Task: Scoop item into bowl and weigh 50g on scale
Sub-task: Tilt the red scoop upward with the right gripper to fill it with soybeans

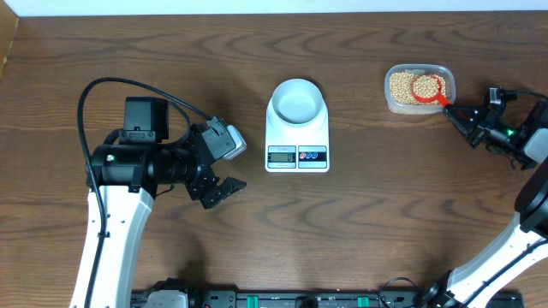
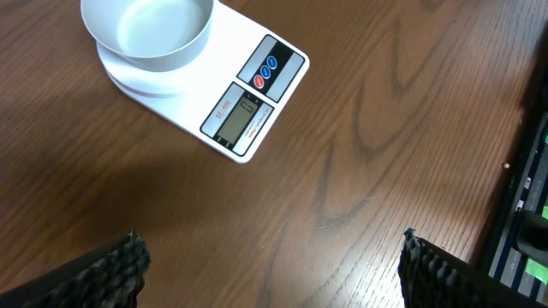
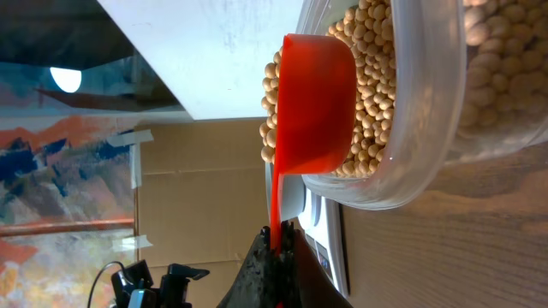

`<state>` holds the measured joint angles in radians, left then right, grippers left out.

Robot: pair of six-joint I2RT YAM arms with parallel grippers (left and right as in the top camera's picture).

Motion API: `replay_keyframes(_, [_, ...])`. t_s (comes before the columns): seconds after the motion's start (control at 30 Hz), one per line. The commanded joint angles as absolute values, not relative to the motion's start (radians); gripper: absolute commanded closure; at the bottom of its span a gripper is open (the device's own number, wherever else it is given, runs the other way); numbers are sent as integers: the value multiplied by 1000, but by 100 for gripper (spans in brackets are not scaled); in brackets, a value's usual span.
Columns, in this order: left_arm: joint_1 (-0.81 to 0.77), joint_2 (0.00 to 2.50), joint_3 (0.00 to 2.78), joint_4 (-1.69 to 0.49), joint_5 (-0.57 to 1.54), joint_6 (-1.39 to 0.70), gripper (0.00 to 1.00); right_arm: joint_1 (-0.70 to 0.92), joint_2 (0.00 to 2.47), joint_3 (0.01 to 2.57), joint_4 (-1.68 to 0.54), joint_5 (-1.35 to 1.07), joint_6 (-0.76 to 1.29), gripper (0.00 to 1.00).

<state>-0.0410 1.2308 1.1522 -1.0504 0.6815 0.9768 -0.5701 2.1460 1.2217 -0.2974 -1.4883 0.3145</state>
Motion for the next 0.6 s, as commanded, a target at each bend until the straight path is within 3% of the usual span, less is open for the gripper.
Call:
replay_keyframes(0.0, [-38, 1236, 1170, -1054, 684, 991, 5, -574, 2158, 1217, -295, -1541, 318, 98])
replay_keyframes(0.57, [-38, 1236, 1170, -1054, 684, 991, 5, -494, 2158, 1217, -275, -1555, 337, 98])
